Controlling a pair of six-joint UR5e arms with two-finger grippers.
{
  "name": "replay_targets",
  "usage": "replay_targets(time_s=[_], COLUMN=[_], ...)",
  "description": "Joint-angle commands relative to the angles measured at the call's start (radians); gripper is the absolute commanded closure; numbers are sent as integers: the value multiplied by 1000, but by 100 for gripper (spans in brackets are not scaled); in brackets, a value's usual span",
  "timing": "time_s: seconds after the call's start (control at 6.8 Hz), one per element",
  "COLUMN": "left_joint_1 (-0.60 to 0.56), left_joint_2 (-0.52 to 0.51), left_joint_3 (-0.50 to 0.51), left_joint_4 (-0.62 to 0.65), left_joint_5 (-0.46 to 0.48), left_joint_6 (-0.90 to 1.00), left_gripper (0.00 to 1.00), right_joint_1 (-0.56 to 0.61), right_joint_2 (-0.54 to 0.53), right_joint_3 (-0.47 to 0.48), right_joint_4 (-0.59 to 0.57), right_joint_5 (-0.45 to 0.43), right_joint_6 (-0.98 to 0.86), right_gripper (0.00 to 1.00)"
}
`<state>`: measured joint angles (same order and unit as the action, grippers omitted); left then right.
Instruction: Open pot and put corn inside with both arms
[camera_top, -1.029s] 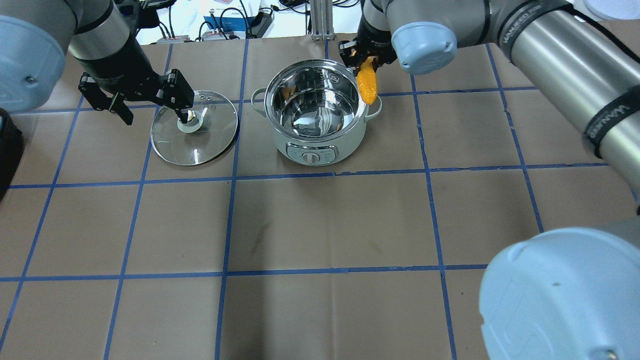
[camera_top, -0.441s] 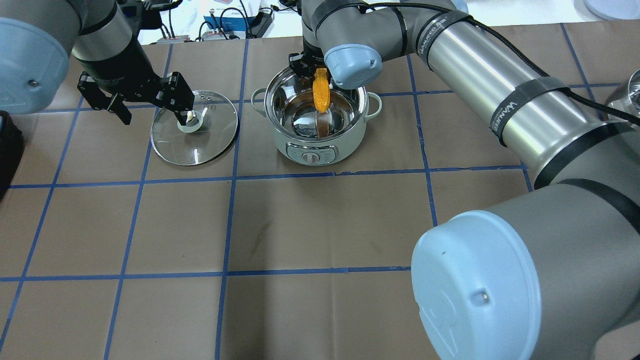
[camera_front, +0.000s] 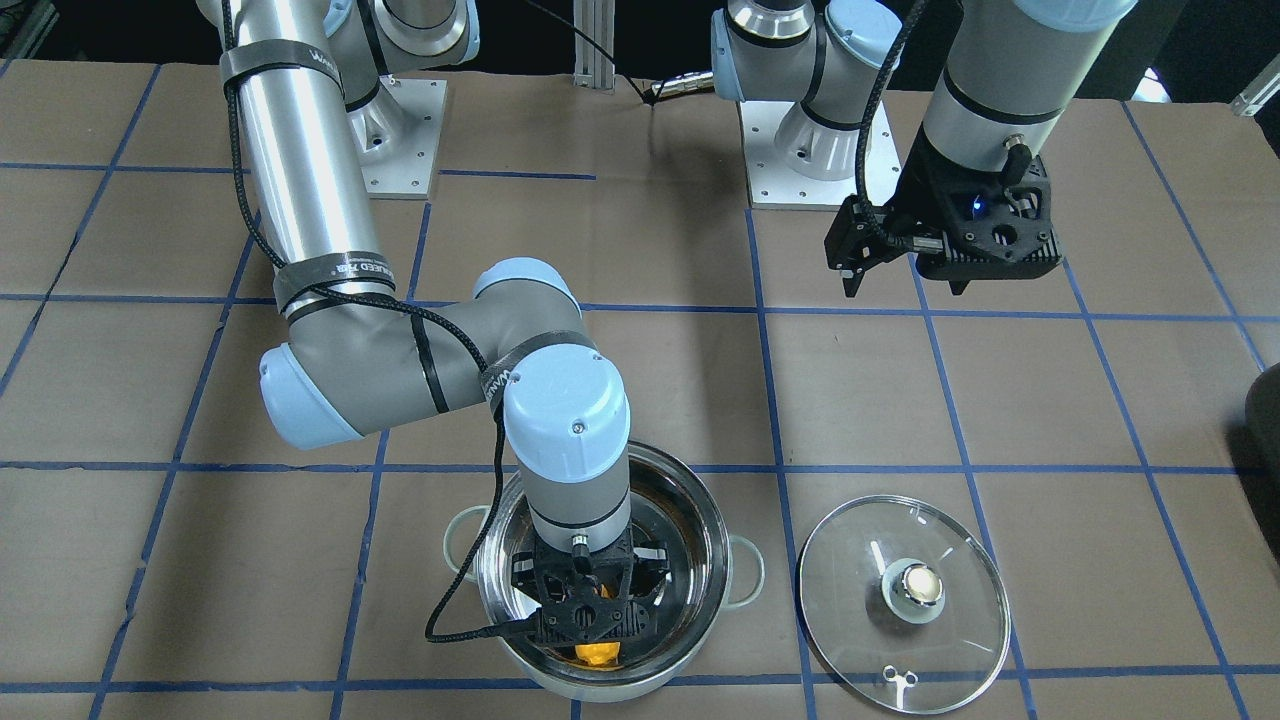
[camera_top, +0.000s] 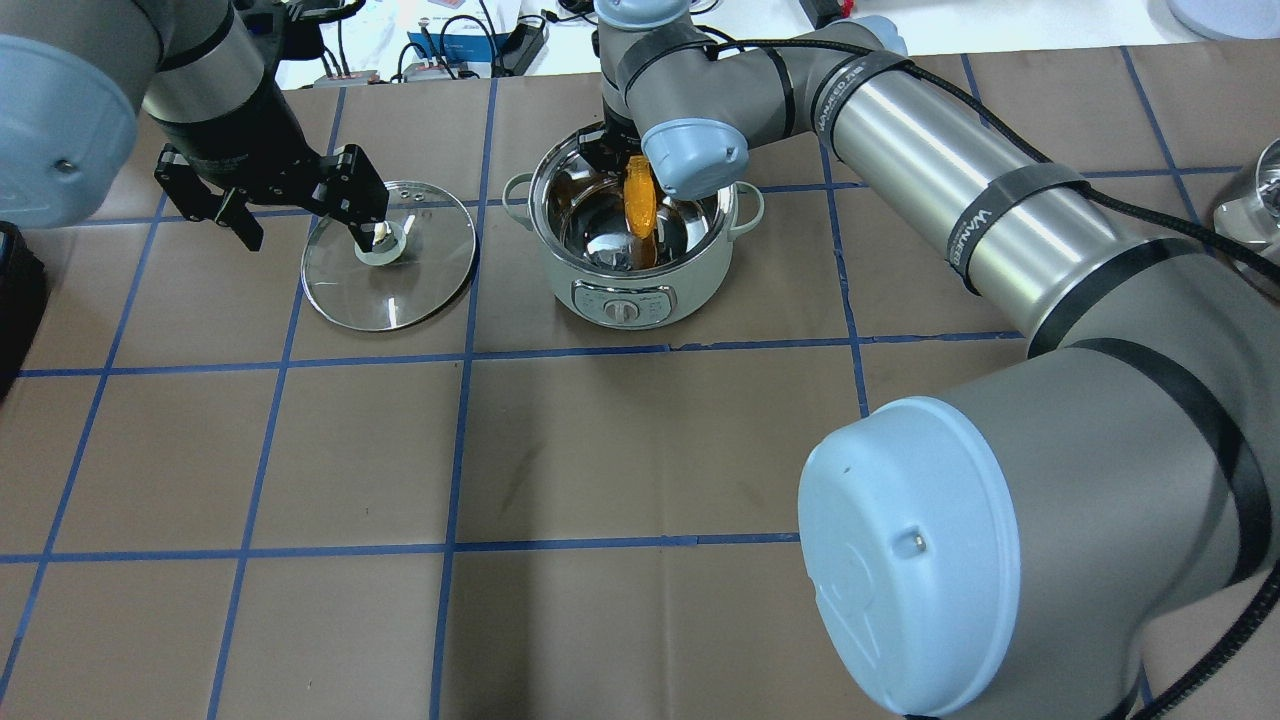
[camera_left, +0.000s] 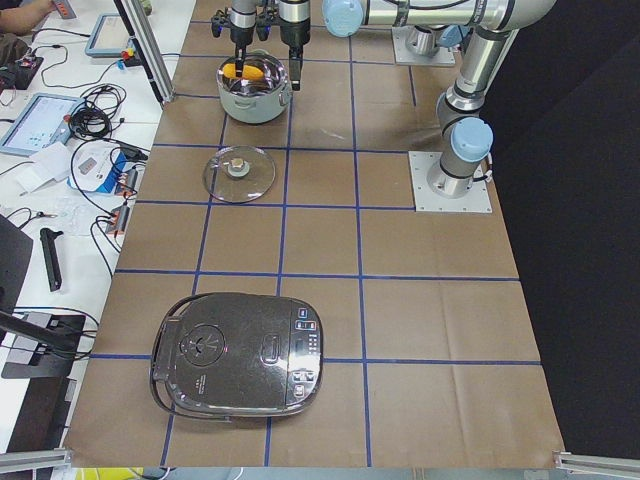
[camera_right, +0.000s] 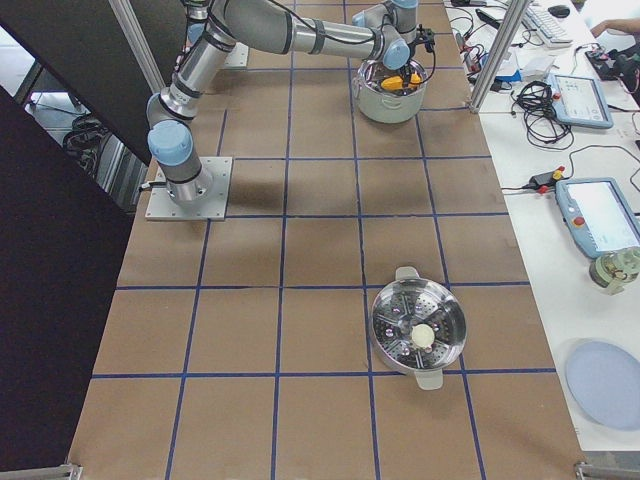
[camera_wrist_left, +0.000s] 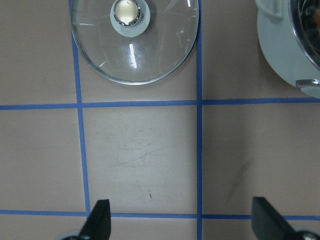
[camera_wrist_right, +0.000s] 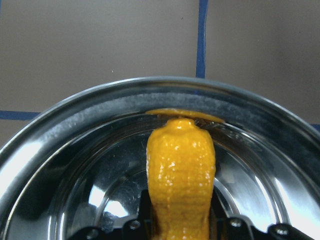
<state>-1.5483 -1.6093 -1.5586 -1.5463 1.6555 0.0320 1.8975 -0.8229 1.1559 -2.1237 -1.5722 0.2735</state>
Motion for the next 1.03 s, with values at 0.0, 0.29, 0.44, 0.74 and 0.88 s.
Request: replay_targets(time_s=[0.0,0.29,0.44,0.74,0.88], left_joint_1=[2,5,10,11,11], left_joint_2=[2,0,0,0,0], left_joint_3=[-1,-1,-1,0,0], left_joint_4=[0,0,0,0,0], left_joint_5=[-2,-3,-3,-3,-3], left_joint_6=[0,0,0,0,0], left_gripper=[0,0,0,0,0], right_joint_1=[0,0,3,-23,-76], right_joint_2=[2,-68,-132,-334,-435], right_joint_3=[33,38,35,56,58], right_joint_4=[-6,16,69,315,473], right_joint_5=[-21,-17,-17,-22,-28], right_joint_6=[0,0,-5,-10,-23], right_gripper=[1,0,0,0,0])
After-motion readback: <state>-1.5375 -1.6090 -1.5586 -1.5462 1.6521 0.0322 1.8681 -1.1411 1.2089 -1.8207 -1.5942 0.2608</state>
